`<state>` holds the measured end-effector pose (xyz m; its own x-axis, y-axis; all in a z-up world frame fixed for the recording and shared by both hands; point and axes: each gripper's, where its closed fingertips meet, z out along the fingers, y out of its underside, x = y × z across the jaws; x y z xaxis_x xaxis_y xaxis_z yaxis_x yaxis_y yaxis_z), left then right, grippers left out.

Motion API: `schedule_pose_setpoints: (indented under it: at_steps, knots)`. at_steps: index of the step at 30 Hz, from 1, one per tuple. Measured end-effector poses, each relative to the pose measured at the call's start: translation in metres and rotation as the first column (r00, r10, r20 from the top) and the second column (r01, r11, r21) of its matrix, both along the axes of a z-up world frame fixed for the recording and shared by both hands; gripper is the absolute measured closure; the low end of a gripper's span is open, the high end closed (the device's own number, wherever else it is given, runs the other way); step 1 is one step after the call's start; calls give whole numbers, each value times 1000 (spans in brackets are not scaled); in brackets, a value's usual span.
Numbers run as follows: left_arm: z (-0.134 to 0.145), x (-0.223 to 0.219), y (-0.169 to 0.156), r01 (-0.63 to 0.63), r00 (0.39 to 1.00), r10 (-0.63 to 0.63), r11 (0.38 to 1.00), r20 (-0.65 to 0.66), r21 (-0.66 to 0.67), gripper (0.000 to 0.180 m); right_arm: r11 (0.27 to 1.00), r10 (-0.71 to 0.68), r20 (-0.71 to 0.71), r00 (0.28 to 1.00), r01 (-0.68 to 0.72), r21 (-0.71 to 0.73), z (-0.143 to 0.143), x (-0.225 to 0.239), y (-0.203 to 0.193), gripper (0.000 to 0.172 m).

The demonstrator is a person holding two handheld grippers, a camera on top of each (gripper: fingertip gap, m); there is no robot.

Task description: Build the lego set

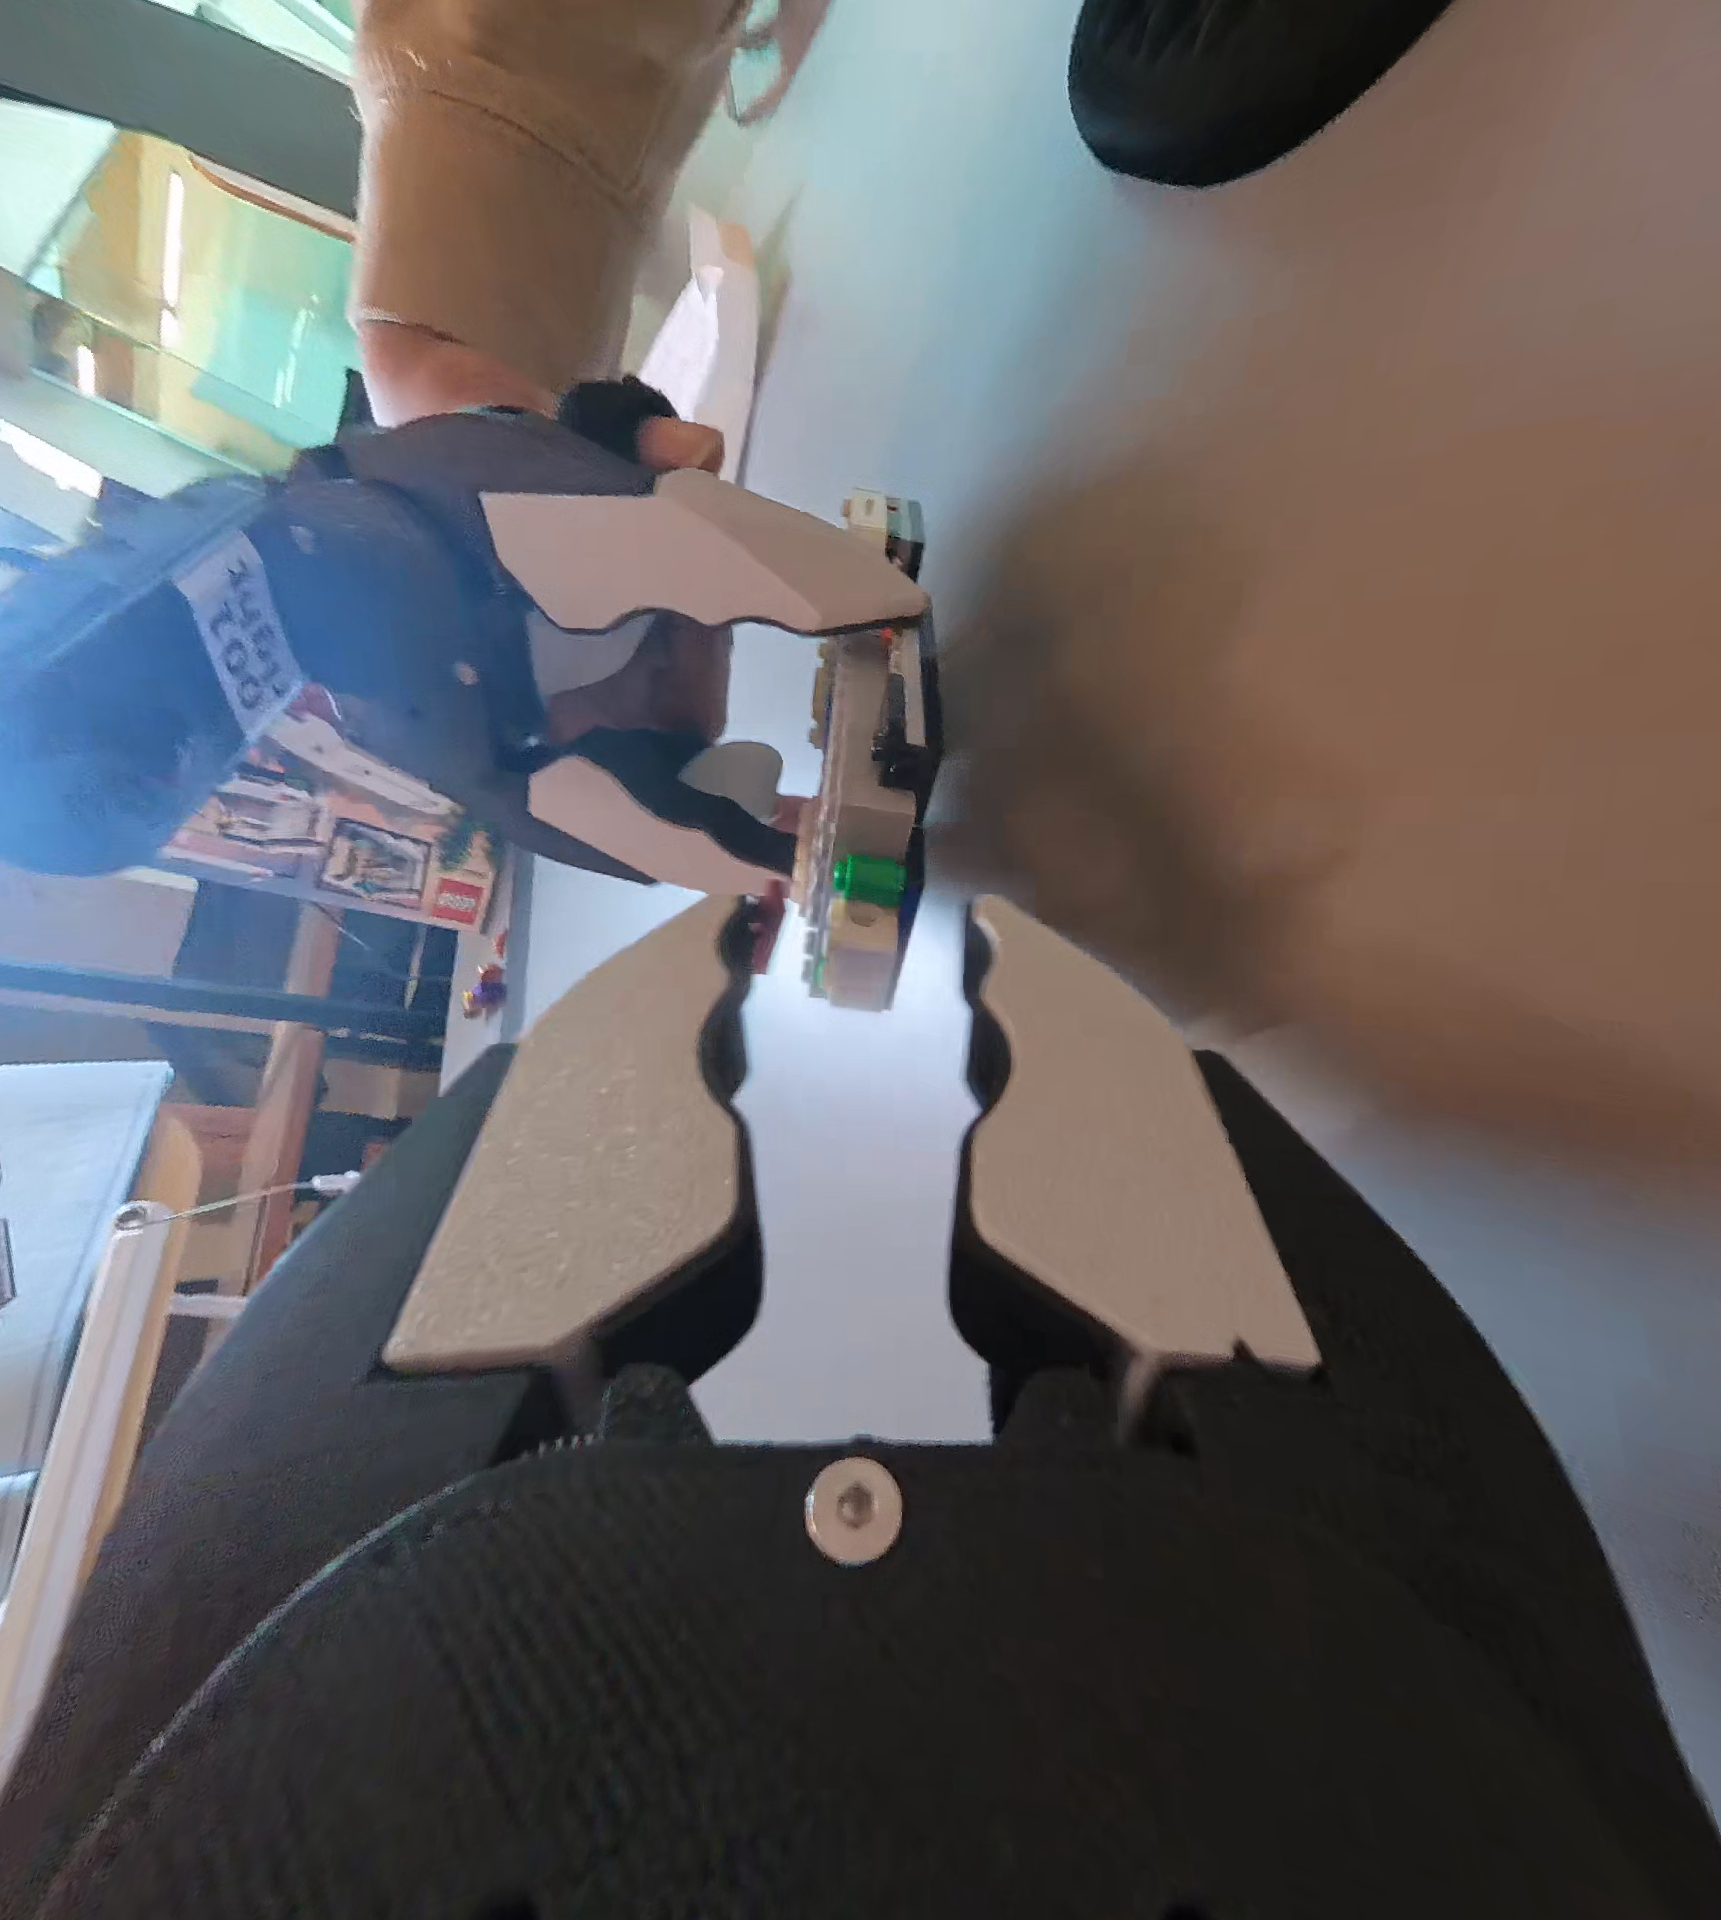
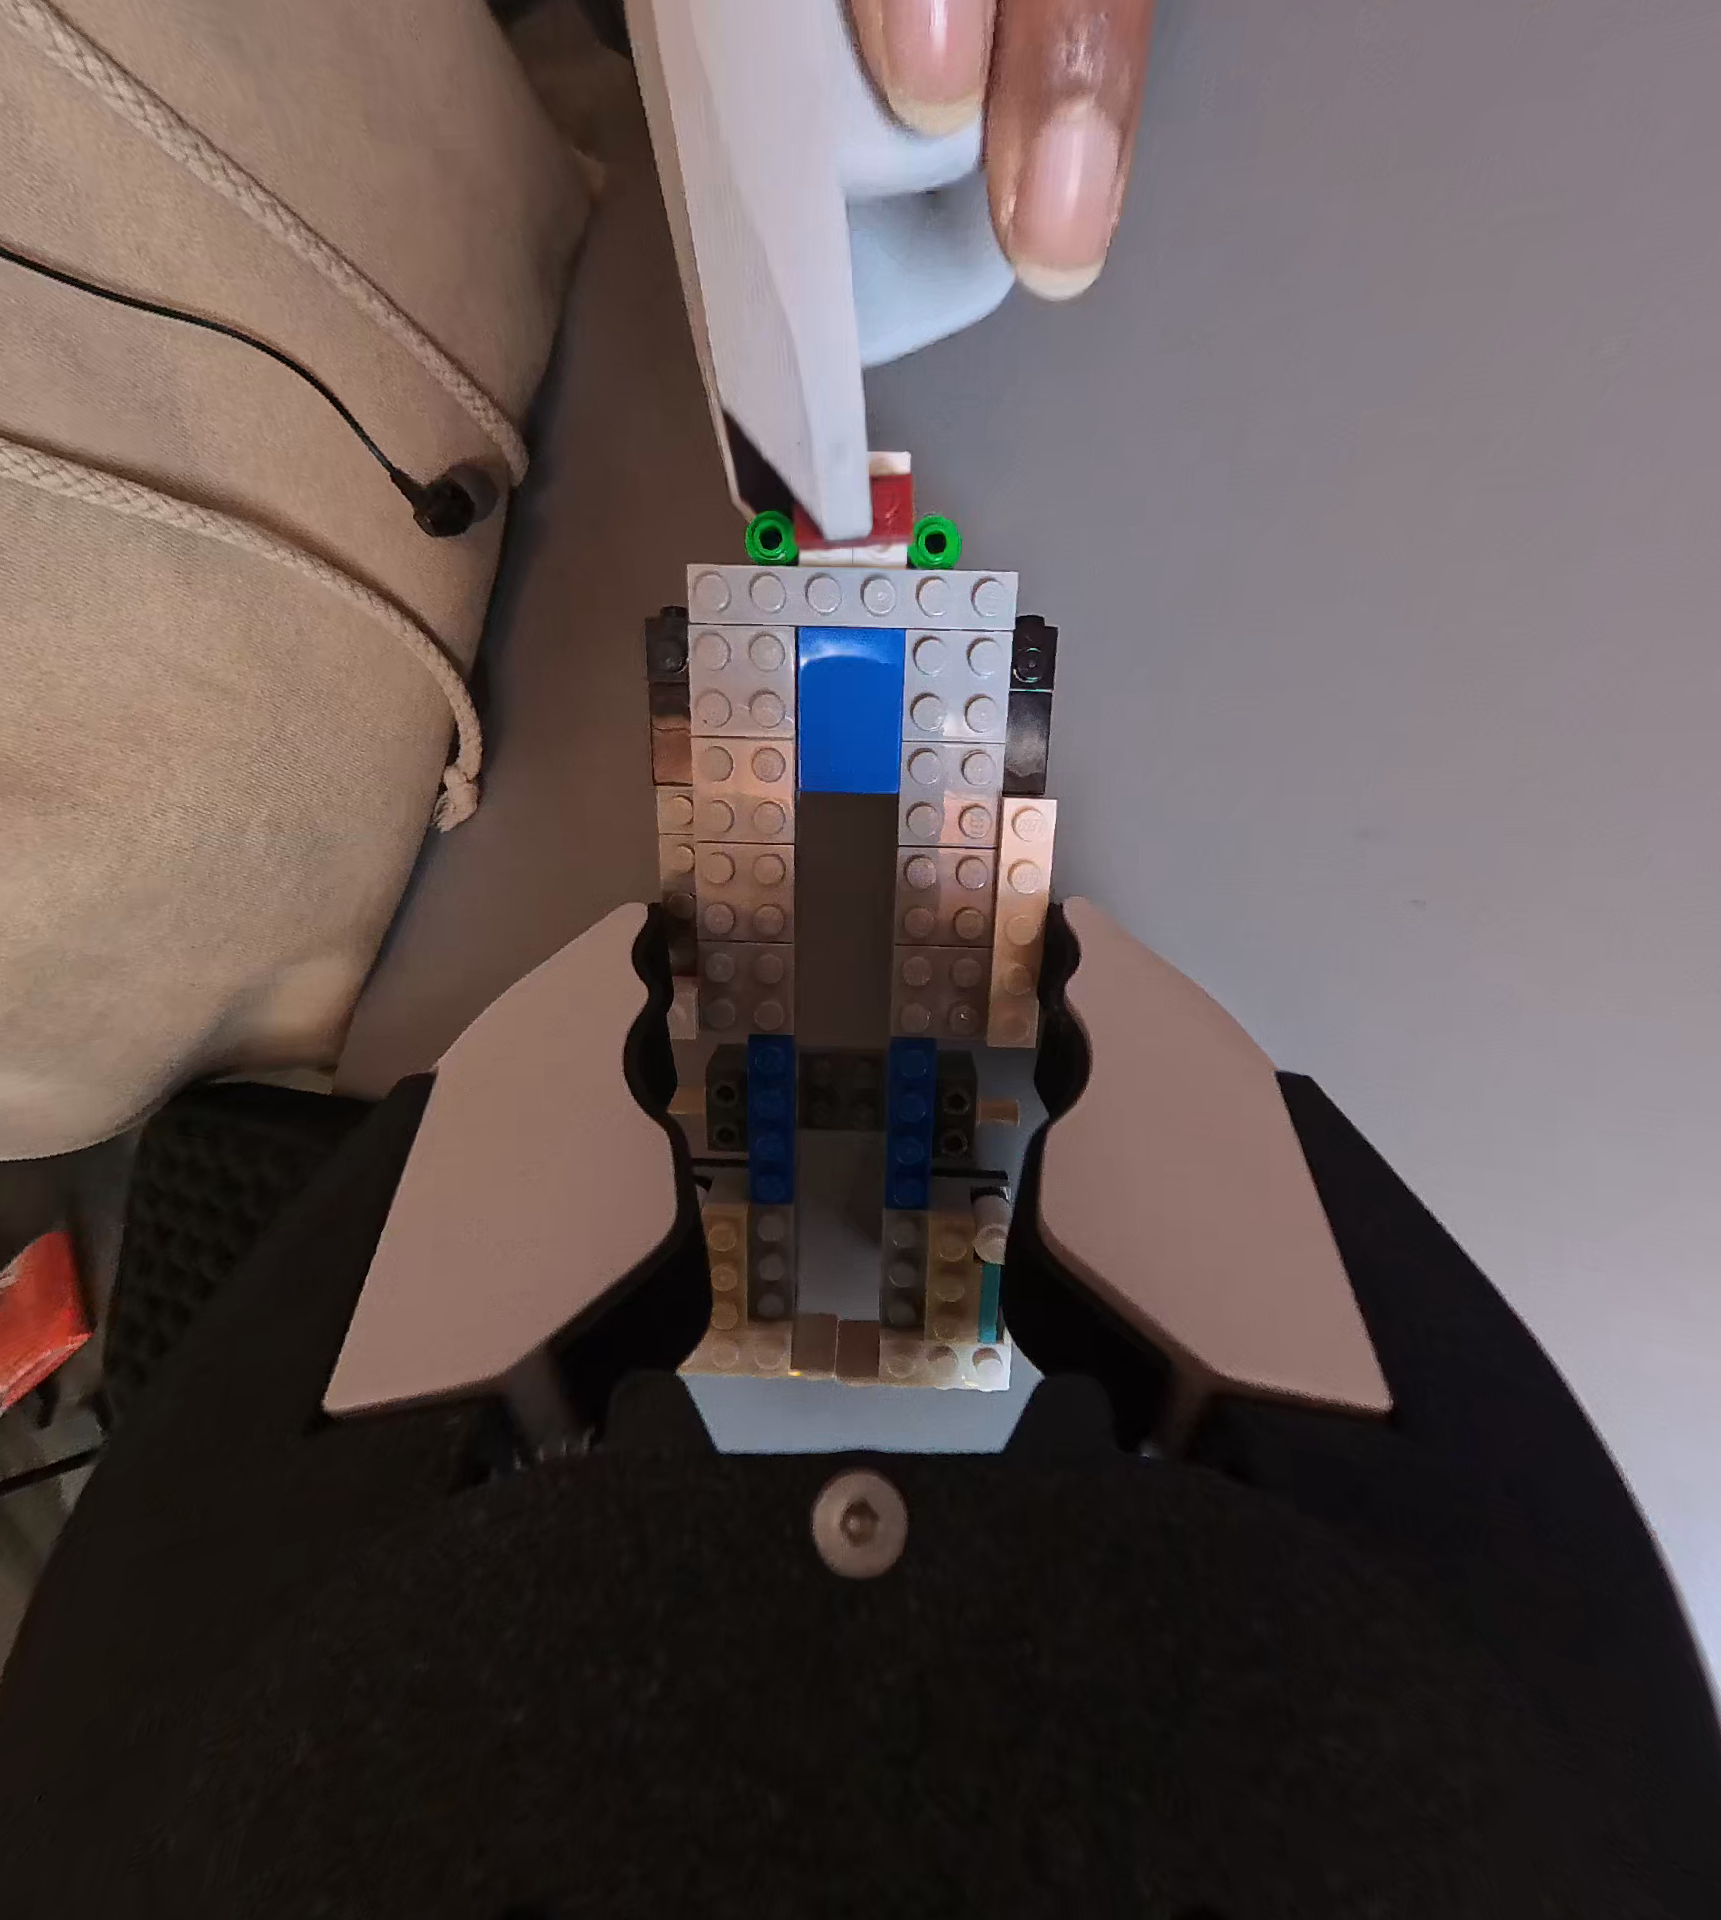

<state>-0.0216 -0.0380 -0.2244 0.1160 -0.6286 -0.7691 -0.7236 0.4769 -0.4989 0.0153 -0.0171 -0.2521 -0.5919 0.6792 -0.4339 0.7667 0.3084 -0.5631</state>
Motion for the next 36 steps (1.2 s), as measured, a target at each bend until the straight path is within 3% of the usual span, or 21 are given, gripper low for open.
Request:
schedule_pose_setpoints:
  at_steps: [2,5,7,9,11,13,16,22,29,36]
  knots:
    - [-7,-7,-1,-34,999,34,997,7,-76,129,999,-18,-10,1000,18,28,-3,-1,5,103]
    - [-1,-16,0,-73,959,163,933,233,-353,132,995,-53,-62,997,58,79,-3,-4,10,103]
    - [6,-24,9,-66,865,343,801,366,-595,134,986,-81,-115,990,96,133,-1,-8,13,103]
    - [19,-26,11,74,758,446,667,476,-742,136,976,-97,-163,982,126,180,1,-10,14,103]
    - [36,-29,13,165,694,440,673,570,-721,145,965,-118,-192,974,158,208,1,-11,14,103]
    - [39,-28,11,156,712,408,702,572,-695,146,959,-128,-206,970,173,223,-1,-10,14,103]
    - [32,-15,4,106,794,328,755,512,-647,146,959,-138,-198,971,181,220,-2,-10,15,103]
    - [16,0,3,54,872,268,779,410,-625,143,961,-117,-182,976,157,227,-4,-13,13,103]
    - [3,1,-1,24,920,218,797,325,-604,143,965,-96,-168,981,133,225,-6,-11,11,103]
    - [3,2,-4,40,929,190,800,317,-598,143,966,-94,-170,981,131,224,-6,-11,10,103]
